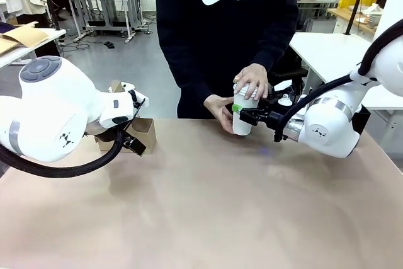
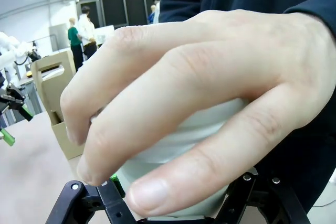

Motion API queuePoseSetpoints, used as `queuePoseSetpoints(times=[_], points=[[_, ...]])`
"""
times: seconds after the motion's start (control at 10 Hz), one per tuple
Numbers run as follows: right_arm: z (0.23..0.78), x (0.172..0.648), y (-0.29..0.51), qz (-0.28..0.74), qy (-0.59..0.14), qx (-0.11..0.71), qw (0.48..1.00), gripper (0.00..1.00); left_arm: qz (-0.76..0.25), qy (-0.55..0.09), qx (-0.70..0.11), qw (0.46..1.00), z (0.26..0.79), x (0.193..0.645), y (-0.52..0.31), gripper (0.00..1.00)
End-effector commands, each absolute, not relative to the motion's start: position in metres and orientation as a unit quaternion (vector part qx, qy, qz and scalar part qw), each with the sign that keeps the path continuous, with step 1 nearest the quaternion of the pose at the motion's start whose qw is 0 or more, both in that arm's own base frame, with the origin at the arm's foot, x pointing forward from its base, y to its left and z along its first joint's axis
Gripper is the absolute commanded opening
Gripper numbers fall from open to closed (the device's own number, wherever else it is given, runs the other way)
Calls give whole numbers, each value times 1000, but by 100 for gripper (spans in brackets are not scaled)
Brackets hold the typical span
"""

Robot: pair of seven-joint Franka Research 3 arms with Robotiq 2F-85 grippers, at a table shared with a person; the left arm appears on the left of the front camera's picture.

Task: Pour a drink into a cup and package it in a carrier.
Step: When a person places the Paper Cup Lid on the 600 ml Paper Cup , lift the 600 ml Paper Cup.

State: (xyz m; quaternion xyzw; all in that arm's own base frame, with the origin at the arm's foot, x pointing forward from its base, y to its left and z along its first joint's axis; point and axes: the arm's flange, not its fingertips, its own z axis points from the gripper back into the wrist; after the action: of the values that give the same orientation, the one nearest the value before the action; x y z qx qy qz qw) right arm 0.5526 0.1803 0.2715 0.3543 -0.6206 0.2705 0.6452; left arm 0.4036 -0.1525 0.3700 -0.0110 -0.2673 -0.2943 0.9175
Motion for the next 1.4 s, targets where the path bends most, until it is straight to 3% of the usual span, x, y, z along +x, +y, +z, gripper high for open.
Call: queuePoseSetpoints(times=[0.0,1.3], points=[[279,551,184,271,-624,356,640,80,-294,-268,-12,918,370,404,-152,100],[279,551,184,271,-624,356,640,80,-294,-268,-12,918,370,404,-152,100]])
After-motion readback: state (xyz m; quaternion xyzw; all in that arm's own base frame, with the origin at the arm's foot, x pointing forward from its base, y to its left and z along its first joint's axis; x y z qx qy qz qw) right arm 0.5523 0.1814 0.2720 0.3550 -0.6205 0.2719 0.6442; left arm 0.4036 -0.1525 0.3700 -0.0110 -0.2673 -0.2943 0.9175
